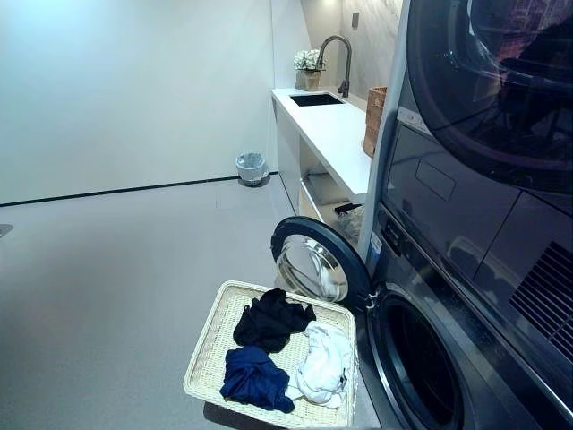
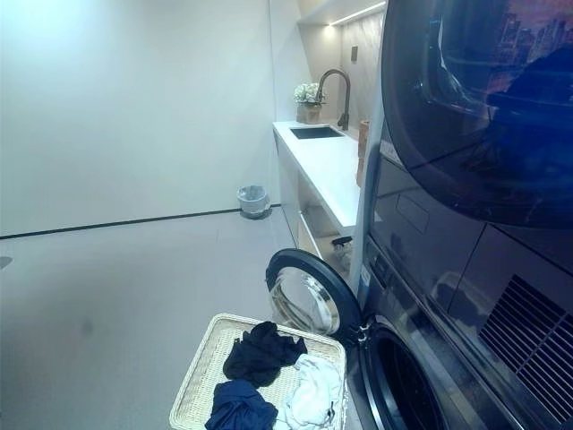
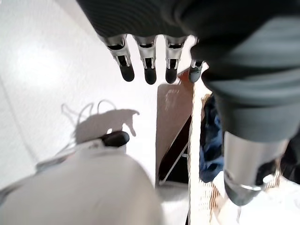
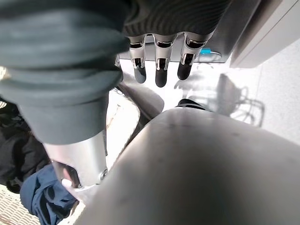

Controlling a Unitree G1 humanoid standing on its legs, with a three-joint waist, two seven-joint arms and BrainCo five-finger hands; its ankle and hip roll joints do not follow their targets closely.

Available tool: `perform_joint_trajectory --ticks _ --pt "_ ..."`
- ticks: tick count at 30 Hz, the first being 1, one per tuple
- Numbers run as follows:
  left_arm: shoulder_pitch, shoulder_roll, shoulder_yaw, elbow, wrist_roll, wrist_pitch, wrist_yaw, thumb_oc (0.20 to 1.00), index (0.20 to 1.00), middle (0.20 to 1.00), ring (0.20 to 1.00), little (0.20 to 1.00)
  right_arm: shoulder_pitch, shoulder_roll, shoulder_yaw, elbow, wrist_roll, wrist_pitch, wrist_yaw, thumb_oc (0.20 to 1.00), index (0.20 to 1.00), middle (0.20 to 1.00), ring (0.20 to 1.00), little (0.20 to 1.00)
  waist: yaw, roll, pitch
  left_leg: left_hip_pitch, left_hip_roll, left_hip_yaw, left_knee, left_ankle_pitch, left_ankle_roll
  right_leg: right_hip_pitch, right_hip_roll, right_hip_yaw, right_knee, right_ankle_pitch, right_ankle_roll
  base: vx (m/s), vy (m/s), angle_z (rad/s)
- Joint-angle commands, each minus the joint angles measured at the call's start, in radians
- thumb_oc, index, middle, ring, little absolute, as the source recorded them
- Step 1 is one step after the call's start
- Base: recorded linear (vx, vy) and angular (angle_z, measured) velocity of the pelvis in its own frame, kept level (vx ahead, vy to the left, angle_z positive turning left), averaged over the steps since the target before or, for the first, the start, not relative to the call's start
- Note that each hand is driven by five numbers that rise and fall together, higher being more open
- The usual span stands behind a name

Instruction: Put the clothes into the washing machine.

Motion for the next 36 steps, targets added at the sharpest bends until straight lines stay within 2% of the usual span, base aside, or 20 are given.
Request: perform_joint_trajectory --ticks 1,4,6,7,12,14,22,27,31,36 --pt "-0.104 -0.015 0.015 0.024 0.059 -0.076 0.137 1.0 1.0 1.0 1.0 1.0 -0.101 0.014 0.04 0.036 0.032 -0.004 0.001 1.0 1.0 1.0 1.0 1.0 -0.002 -0.024 0.1 0.042 -0.121 0.048 0.02 -0.118 0.077 0.032 0.005 0.038 0.024 -0.07 0.065 0.02 0.01 -0.03" --pt "-0.124 -0.002 -0.007 0.004 0.123 -0.104 0.26 1.0 1.0 1.0 1.0 1.0 -0.107 0.003 0.05 0.025 0.045 -0.007 0.0 1.0 1.0 1.0 1.0 1.0 -0.008 -0.024 0.122 0.024 -0.12 0.051 0.031 -0.118 0.078 0.009 0.004 0.052 0.032 -0.067 0.065 0.0 0.009 -0.03" --pt "-0.133 0.002 -0.015 -0.003 0.145 -0.108 0.292 1.0 1.0 1.0 1.0 1.0 -0.111 -0.001 0.056 0.018 0.054 -0.008 -0.002 1.0 1.0 1.0 1.0 1.0 -0.01 -0.023 0.132 0.01 -0.121 0.052 0.04 -0.118 0.079 -0.005 0.003 0.059 0.037 -0.065 0.064 -0.02 0.015 -0.01" --pt "-0.158 0.011 -0.037 -0.012 0.152 -0.105 0.341 1.0 1.0 1.0 1.0 1.0 -0.123 -0.011 0.068 0.005 0.067 -0.008 -0.005 1.0 1.0 1.0 1.0 1.0 -0.016 -0.021 0.149 -0.019 -0.12 0.056 0.057 -0.118 0.081 -0.035 0.002 0.072 0.046 -0.061 0.063 -0.05 0.034 -0.03" --pt "-0.183 0.017 -0.053 -0.019 0.143 -0.1 0.365 1.0 1.0 1.0 1.0 1.0 -0.138 -0.021 0.075 -0.003 0.077 -0.013 -0.006 1.0 1.0 1.0 1.0 1.0 -0.021 -0.02 0.171 -0.046 -0.121 0.059 0.071 -0.118 0.082 -0.062 0.001 0.083 0.052 -0.056 0.062 -0.07 0.028 -0.16" --pt "-0.287 0.026 -0.067 -0.029 0.074 -0.077 0.417 1.0 1.0 1.0 1.0 1.0 -0.206 -0.046 0.096 -0.031 0.102 -0.025 -0.013 1.0 1.0 1.0 1.0 1.0 -0.04 -0.019 0.261 -0.152 -0.125 0.081 0.139 -0.121 0.082 -0.16 -0.001 0.123 0.064 -0.029 0.06 -0.27 0.093 -0.12" --pt "-0.442 0.021 -0.071 -0.014 0.03 -0.078 0.495 1.0 1.0 1.0 1.0 1.0 -0.303 -0.054 0.118 -0.061 0.153 -0.029 -0.03 1.0 1.0 1.0 1.0 1.0 -0.075 -0.043 0.374 -0.283 -0.131 0.112 0.244 -0.143 0.079 -0.273 -0.003 0.173 0.057 0.02 0.062 -0.1 0.048 -0.19" --pt "-0.569 0.052 -0.069 0.004 0.008 -0.066 0.522 1.0 1.0 1.0 1.0 1.0 -0.386 -0.046 0.151 -0.085 0.204 -0.037 -0.032 1.0 1.0 1.0 1.0 1.0 -0.098 -0.079 0.453 -0.404 -0.126 0.127 0.348 -0.163 0.075 -0.397 -0.004 0.194 0.104 0.042 0.072 -0.1 0.013 -0.06" --pt "-0.638 0.081 -0.061 0.026 -0.005 -0.04 0.51 1.0 1.0 1.0 1.0 1.0 -0.432 -0.036 0.163 -0.097 0.22 -0.035 -0.029 1.0 1.0 1.0 1.0 1.0 -0.11 -0.096 0.485 -0.448 -0.125 0.135 0.374 -0.169 0.073 -0.453 -0.002 0.201 0.125 0.05 0.079 -0.05 0.028 -0.12" --pt "-0.717 0.104 -0.067 0.064 -0.04 0.009 0.509 1.0 1.0 1.0 1.0 1.0 -0.482 -0.027 0.188 -0.118 0.252 -0.024 -0.046 1.0 1.0 1.0 1.0 1.0 -0.128 -0.105 0.487 -0.542 -0.131 0.137 0.413 -0.177 0.07 -0.561 -0.001 0.206 0.158 0.058 0.082 -0.01 0.057 -0.1"
